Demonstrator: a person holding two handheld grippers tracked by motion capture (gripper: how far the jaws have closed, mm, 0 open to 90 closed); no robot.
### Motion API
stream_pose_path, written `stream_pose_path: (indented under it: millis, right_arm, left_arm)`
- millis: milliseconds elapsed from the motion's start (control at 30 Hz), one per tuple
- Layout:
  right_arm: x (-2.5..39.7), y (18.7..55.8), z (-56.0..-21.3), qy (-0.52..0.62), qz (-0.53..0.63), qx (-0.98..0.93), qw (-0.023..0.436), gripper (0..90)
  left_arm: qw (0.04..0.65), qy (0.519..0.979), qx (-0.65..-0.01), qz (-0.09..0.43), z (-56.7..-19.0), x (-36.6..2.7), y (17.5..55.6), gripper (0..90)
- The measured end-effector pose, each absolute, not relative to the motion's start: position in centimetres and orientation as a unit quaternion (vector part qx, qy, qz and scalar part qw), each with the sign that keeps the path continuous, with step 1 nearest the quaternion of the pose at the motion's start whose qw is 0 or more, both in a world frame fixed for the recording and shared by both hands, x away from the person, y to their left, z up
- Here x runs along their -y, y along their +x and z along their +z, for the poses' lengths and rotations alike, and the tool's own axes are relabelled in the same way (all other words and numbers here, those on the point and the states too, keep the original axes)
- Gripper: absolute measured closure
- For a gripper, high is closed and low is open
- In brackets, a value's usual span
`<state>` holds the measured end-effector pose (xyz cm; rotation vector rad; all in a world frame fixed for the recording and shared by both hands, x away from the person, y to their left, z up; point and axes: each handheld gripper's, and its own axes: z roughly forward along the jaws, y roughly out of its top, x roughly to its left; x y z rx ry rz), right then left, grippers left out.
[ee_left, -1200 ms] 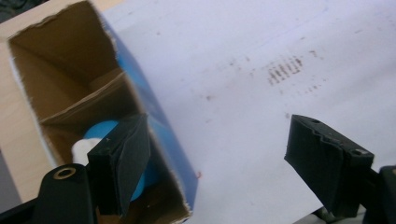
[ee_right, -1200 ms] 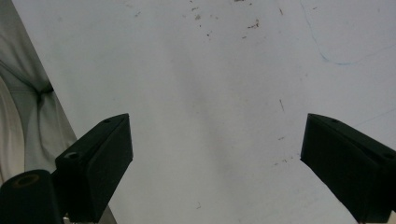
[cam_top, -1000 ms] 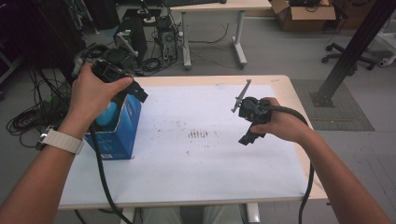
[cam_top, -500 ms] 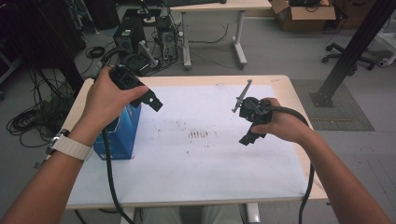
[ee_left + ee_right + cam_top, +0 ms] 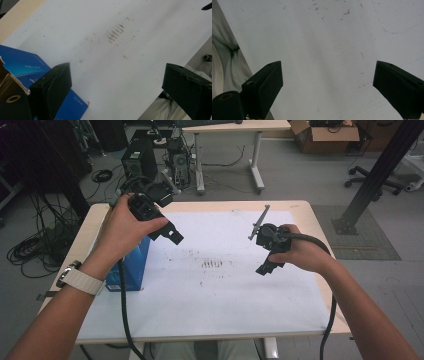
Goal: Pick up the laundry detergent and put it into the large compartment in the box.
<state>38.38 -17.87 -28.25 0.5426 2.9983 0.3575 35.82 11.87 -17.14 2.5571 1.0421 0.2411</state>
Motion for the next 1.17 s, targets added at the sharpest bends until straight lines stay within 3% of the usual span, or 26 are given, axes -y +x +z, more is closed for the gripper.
stream_pose_path:
  millis: [1167]
  right_arm:
    - [17.47, 38.14, -28.01, 0.170, 0.117, -0.978, 0.038, 9.1]
  left_arm:
    - [0.181, 0.914, -0.354, 0.080, -17.45, -11.11, 35.29, 8.7]
